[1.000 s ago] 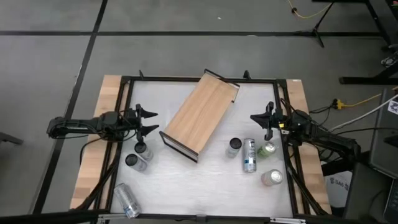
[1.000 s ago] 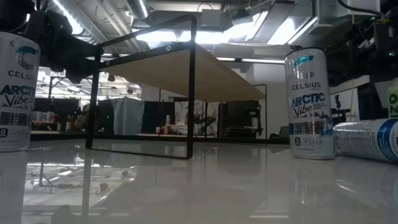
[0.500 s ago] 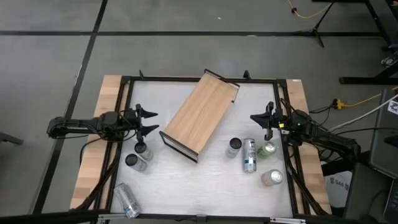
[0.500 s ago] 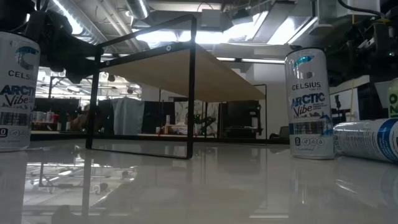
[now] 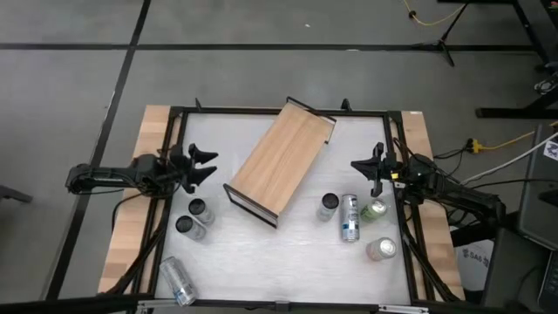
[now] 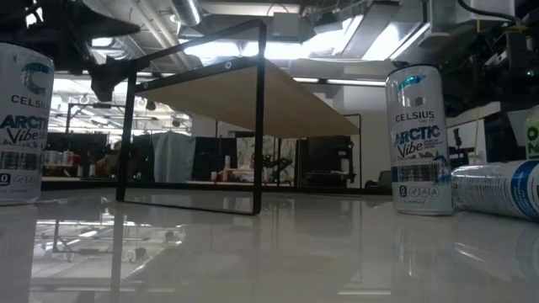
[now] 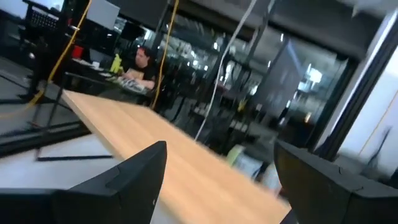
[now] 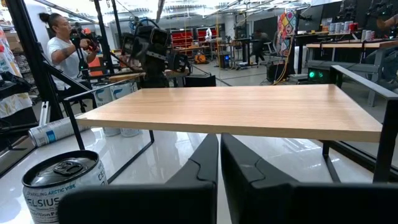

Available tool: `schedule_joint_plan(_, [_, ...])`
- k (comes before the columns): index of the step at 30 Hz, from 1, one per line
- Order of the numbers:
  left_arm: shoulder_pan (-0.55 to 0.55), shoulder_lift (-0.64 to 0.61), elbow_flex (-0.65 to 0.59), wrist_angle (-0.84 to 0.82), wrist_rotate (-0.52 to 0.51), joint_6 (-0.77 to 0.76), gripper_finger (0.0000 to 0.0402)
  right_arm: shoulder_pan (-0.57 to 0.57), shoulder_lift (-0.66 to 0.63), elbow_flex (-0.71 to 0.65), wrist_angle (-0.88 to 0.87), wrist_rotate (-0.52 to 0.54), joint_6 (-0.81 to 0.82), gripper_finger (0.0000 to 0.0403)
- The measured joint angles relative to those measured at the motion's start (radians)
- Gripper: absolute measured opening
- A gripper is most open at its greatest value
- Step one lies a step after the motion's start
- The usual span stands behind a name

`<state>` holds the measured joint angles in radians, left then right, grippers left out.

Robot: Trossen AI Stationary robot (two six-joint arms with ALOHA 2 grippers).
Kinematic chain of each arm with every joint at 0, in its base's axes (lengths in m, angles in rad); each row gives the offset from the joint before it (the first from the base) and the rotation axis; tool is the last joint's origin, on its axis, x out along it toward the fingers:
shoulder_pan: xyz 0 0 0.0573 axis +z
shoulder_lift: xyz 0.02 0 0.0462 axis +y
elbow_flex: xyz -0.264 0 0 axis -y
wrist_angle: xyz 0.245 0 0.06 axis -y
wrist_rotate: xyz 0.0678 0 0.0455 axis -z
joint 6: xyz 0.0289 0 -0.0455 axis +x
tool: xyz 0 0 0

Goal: Place canned beverage on shelf
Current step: Put the white soda can on the shelf

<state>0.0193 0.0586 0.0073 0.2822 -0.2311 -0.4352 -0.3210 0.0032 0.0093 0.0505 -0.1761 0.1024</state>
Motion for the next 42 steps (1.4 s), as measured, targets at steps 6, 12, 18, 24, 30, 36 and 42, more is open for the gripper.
schedule_joint_plan(6, [0.0,0.023,0.057,-0.014,-0.05,-0.088,0.0292,0.0,0.0,0.0,0.0,0.0,0.0,0.001])
schedule_joint_plan(12, [0.0,0.156,0.251,-0.154,-0.122,-0.133,0.0292,0.0,0.0,0.0,0.0,0.0,0.0,0.001])
schedule_joint_plan(18, [0.0,0.397,0.529,-0.416,-0.126,-0.268,0.0292,0.0,0.0,0.0,0.0,0.0,0.0,0.001])
schedule_joint_plan(24, [0.0,0.626,0.829,-0.777,-0.105,-0.433,0.0292,0.0,0.0,0.0,0.0,0.0,0.0,0.001])
schedule_joint_plan(30, [-0.019,0.781,1.06,-1.028,-0.028,-0.61,0.0292,0.0,0.0,0.0,0.0,0.0,0.0,0.001])
schedule_joint_plan(36, [-0.098,0.896,1.21,-1.262,0.009,-0.882,0.0292,0.0,0.0,0.0,0.0,0.0,0.0,0.001])
schedule_joint_plan(42, [-0.197,1.012,1.315,-1.504,0.135,-1.109,0.0292,0.0,0.0,0.0,0.0,0.0,0.0,0.001])
